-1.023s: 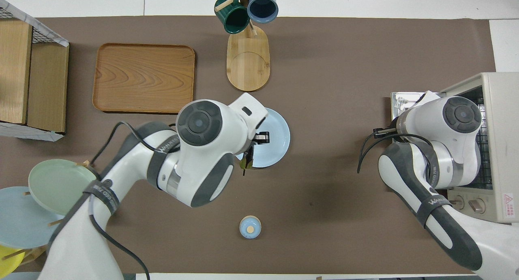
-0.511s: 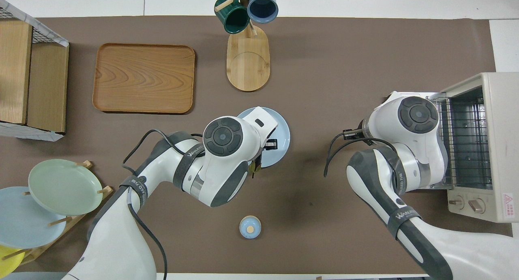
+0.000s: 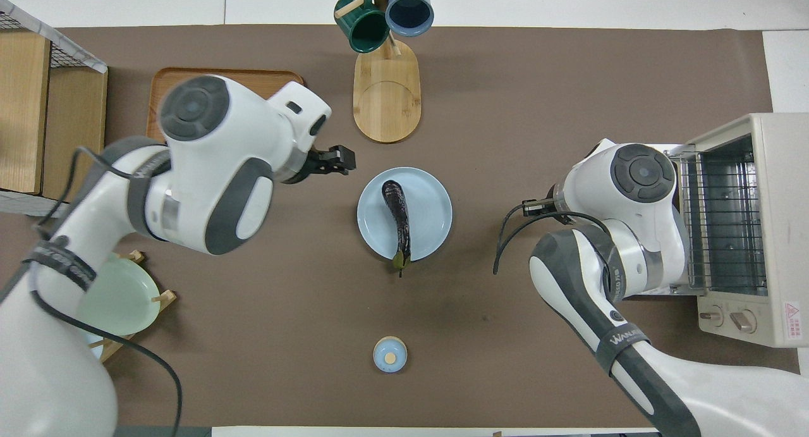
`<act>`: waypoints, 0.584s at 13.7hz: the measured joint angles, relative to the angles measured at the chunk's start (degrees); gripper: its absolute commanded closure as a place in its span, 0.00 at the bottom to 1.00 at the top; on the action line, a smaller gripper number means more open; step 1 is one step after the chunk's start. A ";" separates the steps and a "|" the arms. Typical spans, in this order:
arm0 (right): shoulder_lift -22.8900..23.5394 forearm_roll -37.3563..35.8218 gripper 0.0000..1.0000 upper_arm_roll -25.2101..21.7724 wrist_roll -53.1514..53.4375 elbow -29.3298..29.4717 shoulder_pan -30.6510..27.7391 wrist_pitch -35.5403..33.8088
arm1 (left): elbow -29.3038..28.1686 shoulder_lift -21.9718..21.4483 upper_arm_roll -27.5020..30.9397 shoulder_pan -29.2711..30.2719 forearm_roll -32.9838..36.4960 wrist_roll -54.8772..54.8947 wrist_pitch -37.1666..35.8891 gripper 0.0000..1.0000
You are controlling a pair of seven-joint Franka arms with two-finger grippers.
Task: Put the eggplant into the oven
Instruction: 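Lower the eggplant onto the blue plate and open the left gripper, then withdraw the left gripper while the right gripper reaches the plate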
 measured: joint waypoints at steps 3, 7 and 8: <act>0.48 1.08 0.75 0.51 1.18 8.86 1.50 -7.28 | 5.93 -1.39 0.11 7.99 0.00 7.10 -8.72 0.00; 7.81 -0.09 0.72 1.03 17.27 26.96 15.33 -18.30 | 7.78 -4.03 0.16 16.31 0.52 16.73 -13.89 0.00; 11.89 -1.37 0.69 1.11 21.70 32.60 19.30 -20.25 | 7.79 -4.97 0.16 17.72 1.57 19.07 -15.40 0.00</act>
